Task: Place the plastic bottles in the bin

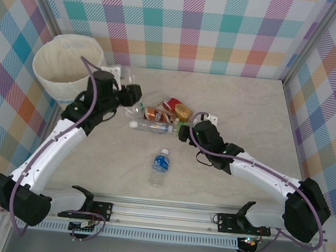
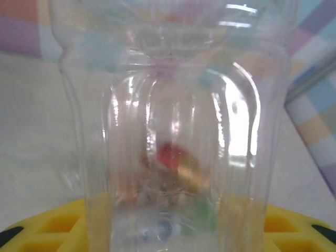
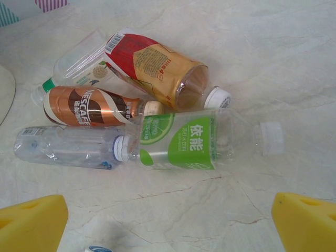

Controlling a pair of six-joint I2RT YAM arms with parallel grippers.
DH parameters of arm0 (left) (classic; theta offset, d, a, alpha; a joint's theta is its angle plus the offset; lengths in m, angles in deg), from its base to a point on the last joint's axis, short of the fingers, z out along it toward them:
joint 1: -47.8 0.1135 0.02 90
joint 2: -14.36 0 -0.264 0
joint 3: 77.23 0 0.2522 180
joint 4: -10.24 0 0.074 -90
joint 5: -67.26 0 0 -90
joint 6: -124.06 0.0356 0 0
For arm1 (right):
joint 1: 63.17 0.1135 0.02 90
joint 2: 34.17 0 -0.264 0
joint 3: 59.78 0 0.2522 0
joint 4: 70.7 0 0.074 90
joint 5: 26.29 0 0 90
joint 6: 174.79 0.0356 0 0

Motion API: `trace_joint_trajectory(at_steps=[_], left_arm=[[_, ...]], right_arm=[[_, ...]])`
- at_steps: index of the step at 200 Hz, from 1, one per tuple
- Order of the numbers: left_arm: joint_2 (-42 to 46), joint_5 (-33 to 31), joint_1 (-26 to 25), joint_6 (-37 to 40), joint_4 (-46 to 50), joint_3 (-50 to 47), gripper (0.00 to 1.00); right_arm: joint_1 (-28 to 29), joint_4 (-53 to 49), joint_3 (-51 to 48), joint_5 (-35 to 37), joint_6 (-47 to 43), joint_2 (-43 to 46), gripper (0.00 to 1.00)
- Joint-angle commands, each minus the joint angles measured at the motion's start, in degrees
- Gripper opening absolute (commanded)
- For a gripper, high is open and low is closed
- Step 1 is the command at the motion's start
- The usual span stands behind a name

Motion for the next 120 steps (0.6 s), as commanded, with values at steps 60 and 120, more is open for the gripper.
trace_joint_trajectory(at_steps=[60,120], left_arm=[[-8.3,-8.7,19.3,7.0,1.2,22.3,0.43],[-15.5,-8.5,29.7,9.5,1.0,28.3,0.43]], right_arm=[[-0.3,1.2,-0.6,1.2,-0.4,2.1,1.00],[-0.3,0.8,-0.2,1.1,-0.6,1.7,1.00]])
